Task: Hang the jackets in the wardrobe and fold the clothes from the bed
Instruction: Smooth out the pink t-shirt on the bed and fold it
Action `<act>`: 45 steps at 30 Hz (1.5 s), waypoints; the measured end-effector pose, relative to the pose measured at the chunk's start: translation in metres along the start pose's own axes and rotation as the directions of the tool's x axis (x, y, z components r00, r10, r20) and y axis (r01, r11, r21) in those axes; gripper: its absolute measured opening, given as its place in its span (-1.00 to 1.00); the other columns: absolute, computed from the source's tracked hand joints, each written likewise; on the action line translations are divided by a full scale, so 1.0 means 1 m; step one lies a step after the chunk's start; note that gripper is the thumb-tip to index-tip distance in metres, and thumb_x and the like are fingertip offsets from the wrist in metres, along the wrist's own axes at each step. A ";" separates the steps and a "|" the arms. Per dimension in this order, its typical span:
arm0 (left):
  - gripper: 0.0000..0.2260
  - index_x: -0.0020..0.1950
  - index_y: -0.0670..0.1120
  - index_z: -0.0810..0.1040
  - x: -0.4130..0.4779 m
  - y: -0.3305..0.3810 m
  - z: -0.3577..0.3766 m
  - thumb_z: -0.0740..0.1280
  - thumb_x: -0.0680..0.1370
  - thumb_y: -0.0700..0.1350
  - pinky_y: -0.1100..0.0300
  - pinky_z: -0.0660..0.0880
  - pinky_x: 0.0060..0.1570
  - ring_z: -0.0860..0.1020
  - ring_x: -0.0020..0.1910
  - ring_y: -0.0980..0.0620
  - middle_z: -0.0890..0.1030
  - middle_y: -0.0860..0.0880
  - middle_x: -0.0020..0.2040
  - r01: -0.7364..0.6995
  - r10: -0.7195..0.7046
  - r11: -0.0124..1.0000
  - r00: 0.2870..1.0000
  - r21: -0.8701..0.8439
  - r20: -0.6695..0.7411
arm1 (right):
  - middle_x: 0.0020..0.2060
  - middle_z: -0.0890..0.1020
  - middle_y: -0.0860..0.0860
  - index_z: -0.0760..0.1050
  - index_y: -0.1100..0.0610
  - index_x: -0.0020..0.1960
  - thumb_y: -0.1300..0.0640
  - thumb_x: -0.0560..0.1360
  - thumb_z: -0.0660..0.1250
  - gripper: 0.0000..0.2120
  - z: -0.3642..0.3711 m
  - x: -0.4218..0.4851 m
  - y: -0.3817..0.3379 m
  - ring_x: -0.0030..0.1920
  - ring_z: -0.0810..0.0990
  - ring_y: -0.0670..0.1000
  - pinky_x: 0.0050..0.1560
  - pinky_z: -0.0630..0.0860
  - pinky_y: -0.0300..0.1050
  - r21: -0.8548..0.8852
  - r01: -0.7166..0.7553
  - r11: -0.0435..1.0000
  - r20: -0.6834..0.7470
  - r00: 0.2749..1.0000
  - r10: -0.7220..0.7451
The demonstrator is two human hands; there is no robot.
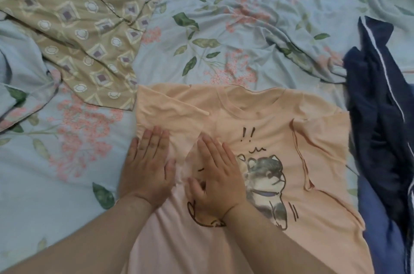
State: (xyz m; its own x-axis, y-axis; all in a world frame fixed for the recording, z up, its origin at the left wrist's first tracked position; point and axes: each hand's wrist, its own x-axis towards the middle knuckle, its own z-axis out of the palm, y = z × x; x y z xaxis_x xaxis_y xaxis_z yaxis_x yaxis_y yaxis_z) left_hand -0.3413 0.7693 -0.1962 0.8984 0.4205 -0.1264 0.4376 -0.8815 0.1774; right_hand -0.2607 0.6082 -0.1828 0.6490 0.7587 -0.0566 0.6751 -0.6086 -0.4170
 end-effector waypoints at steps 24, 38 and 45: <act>-0.37 0.54 -0.23 0.18 0.003 0.006 0.001 -0.01 0.52 0.04 -0.16 0.06 0.46 0.17 0.50 -0.27 0.23 -0.26 0.53 0.031 -0.030 0.994 0.999 0.109 -0.015 | 0.56 0.14 0.18 0.12 0.14 0.57 -0.16 0.48 0.09 -0.27 -0.048 -0.206 0.130 0.55 0.08 0.14 0.52 -0.06 0.13 -0.246 -0.355 0.902 0.036 0.926 0.375; -0.39 0.55 -0.22 0.11 -0.097 0.036 -0.011 0.04 0.56 0.05 -0.17 -0.03 0.48 0.08 0.53 -0.27 0.13 -0.30 0.55 0.031 -0.031 1.000 0.999 0.003 -0.013 | 0.59 0.05 0.15 0.05 0.09 0.59 -0.12 0.52 0.04 -0.31 -0.050 -0.210 0.127 0.58 0.00 0.15 0.53 -0.20 0.03 -0.224 -0.384 0.896 0.031 0.916 0.401; -0.41 0.51 -0.26 0.23 -0.298 0.029 0.005 0.05 0.55 0.03 -0.21 0.10 0.44 0.20 0.47 -0.31 0.23 -0.33 0.51 0.213 -0.220 0.976 0.947 0.055 0.232 | 0.54 0.17 0.22 0.16 0.19 0.56 0.09 0.56 0.09 -0.42 -0.047 -0.326 0.102 0.54 0.13 0.21 0.56 -0.04 0.07 -0.136 -0.495 0.858 0.074 0.859 0.507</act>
State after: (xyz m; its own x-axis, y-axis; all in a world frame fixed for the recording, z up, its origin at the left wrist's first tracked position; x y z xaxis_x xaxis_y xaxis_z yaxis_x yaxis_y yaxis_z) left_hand -0.5962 0.6173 -0.1586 0.7465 0.5423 -0.3855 0.6160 -0.7823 0.0925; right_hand -0.3868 0.2879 -0.1648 0.8737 0.3605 -0.3267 0.3062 -0.9293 -0.2066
